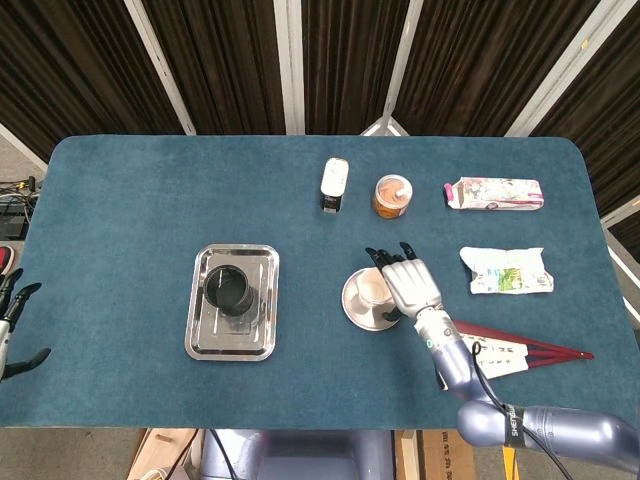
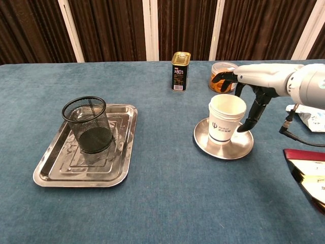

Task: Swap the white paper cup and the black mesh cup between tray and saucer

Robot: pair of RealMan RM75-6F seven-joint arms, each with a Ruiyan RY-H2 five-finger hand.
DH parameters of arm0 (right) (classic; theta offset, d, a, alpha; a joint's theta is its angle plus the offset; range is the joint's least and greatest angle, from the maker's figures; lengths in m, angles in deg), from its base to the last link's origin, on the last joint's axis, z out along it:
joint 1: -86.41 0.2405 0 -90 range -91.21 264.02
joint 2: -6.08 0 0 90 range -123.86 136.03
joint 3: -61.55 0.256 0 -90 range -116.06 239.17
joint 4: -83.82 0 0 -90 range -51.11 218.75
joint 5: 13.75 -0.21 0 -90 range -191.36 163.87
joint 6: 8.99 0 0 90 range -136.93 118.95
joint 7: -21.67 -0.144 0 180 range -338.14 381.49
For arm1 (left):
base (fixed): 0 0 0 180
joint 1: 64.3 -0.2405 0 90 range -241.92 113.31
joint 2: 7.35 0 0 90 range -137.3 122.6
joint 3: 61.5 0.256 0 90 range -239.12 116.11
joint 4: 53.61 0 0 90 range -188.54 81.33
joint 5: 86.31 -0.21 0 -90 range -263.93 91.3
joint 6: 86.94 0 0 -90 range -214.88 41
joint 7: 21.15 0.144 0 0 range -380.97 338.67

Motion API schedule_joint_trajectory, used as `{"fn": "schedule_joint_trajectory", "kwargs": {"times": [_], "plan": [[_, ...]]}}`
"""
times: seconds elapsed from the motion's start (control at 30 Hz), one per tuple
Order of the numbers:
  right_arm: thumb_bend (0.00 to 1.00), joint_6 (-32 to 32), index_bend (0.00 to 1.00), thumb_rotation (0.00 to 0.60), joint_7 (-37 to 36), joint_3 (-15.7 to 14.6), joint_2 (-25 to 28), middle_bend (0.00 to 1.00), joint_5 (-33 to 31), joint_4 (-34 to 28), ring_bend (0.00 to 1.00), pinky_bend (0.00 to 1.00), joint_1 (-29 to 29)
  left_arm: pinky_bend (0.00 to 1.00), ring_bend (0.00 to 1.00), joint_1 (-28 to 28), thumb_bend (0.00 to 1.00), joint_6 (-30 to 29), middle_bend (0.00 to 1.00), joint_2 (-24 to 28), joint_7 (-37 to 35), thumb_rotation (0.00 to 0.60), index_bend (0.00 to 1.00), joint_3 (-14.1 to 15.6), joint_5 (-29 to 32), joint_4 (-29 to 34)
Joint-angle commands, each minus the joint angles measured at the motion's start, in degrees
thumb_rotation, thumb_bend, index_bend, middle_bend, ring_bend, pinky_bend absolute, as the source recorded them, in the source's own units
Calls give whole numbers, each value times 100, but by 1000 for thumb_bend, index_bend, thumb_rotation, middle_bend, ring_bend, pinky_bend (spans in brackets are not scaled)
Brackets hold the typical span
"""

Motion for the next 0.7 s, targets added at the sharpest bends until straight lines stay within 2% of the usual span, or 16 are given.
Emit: {"fn": "schedule_joint_trajectory", "kwargs": {"times": [0.03, 0.33, 0.53, 0.7], "plan": [[0, -84, 183, 600, 5, -18, -123, 281, 85, 111, 372, 99, 59, 72, 0, -4, 90, 5, 0, 4, 7, 600, 158, 3, 7, 13], [0, -165, 338, 600, -117, 18, -320, 377, 207, 397, 452, 163, 158, 74, 0, 0, 90, 47, 0, 23, 12, 600, 162, -2, 56, 45], [0, -163, 436, 600, -175, 4, -384, 431, 227, 468, 491, 163, 190, 74, 0, -6, 90, 46, 0, 39, 0, 600, 174, -16, 92, 59], [0, -164, 471, 600, -208, 3, -402, 437, 249, 491, 493, 163, 215, 75, 0, -12, 90, 49, 0, 54, 5, 600, 178, -17, 109, 83]]}}
